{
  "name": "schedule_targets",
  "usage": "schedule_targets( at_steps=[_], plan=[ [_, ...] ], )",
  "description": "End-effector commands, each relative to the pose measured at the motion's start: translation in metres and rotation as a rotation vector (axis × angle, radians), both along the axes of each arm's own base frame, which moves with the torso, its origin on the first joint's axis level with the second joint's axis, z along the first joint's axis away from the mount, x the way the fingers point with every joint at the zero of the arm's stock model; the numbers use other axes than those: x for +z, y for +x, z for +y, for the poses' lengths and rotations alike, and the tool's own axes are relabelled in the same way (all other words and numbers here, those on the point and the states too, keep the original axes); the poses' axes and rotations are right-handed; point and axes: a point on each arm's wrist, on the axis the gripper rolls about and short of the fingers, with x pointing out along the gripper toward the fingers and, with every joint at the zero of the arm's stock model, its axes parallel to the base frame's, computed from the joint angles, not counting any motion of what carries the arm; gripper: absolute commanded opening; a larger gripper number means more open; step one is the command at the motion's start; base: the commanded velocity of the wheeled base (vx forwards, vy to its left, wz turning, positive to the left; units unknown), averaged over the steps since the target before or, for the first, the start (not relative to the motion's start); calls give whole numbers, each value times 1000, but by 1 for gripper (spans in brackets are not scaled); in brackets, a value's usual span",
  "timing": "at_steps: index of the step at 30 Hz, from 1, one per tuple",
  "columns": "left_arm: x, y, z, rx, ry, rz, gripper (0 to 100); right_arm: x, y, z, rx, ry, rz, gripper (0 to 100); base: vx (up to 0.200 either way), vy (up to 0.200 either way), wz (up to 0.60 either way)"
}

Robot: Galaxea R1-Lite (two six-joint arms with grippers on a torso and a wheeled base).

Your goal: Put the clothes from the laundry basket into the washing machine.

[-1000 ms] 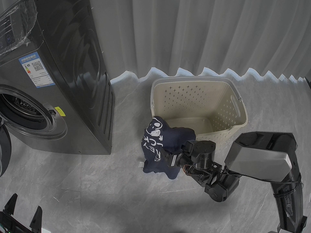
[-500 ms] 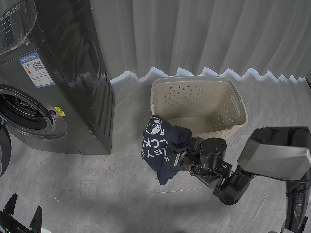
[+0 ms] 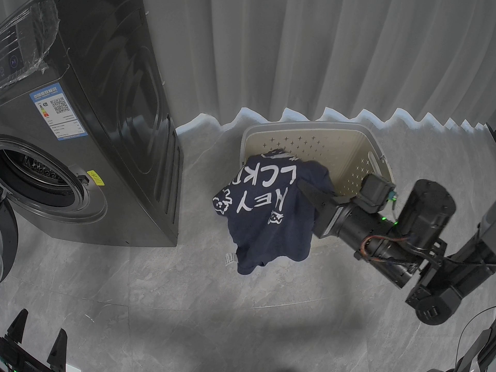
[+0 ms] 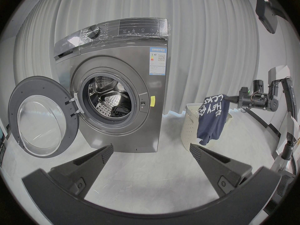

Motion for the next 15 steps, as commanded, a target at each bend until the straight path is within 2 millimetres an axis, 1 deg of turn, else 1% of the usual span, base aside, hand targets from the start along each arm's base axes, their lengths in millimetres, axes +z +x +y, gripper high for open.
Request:
schedule_targets(
  at_steps=[1,3,6,10,15],
  plan=[
    [-5,0,0,0,1,5,100,43,-38,-20,52,96,-113,0,0,0,0],
    [-5,0,0,0,3,5,100,51,-49,-28,59,115,-141,0,0,0,0],
    [-4,0,0,-2,4,3,100,56,-56,-34,59,115,-148,0,0,0,0],
    [-4,0,0,-2,4,3,100,61,-55,-35,49,113,-175,0,-200,0,0],
    [-4,0,0,-2,3,3,100,57,-55,-33,54,103,-173,0,-200,0,0]
  ],
)
